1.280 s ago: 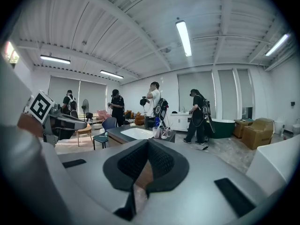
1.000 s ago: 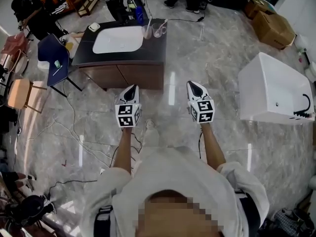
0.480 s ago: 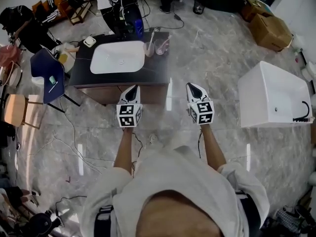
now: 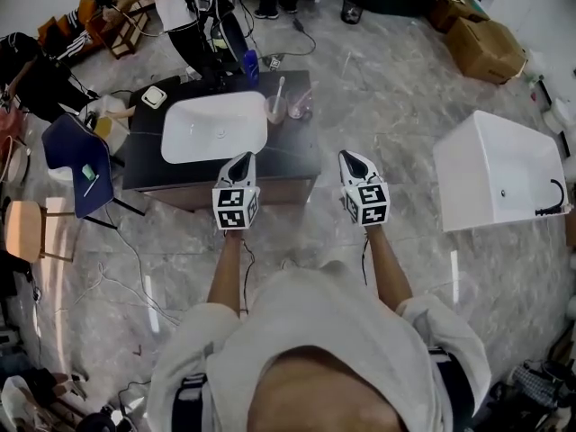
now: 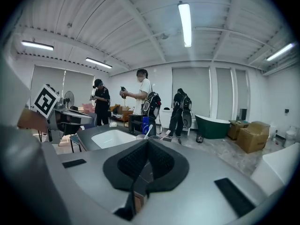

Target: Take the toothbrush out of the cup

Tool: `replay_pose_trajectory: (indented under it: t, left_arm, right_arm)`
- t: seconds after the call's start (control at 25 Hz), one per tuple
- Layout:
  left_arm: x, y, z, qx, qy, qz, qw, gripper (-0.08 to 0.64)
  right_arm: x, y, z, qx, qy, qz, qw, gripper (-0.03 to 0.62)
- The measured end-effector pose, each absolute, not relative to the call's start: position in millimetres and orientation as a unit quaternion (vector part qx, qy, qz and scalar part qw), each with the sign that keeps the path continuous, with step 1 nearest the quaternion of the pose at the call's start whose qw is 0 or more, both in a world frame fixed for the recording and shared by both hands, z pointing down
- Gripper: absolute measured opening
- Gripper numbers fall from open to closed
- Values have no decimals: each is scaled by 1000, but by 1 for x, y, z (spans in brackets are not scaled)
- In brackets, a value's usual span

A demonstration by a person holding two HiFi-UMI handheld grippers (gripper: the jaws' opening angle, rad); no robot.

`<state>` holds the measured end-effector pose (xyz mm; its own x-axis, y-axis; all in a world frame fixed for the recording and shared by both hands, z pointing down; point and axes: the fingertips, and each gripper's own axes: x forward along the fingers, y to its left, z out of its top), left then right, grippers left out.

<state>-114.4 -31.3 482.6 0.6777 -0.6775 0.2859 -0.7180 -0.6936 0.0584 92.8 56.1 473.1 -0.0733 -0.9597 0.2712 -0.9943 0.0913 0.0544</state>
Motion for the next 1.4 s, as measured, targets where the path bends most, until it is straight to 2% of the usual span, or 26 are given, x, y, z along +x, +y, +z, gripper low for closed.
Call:
replay_pose_trajectory:
  t: [0.6,1.4]
  left_arm:
    - [-107,-85,497,912,-377,135,93,26]
    - [-35,-160,487,873,-452,154,96,26]
  right_arm:
    - [94,1,492,664,-732,92,126,14]
    - [171,-116,485,588,-795,96,113,14]
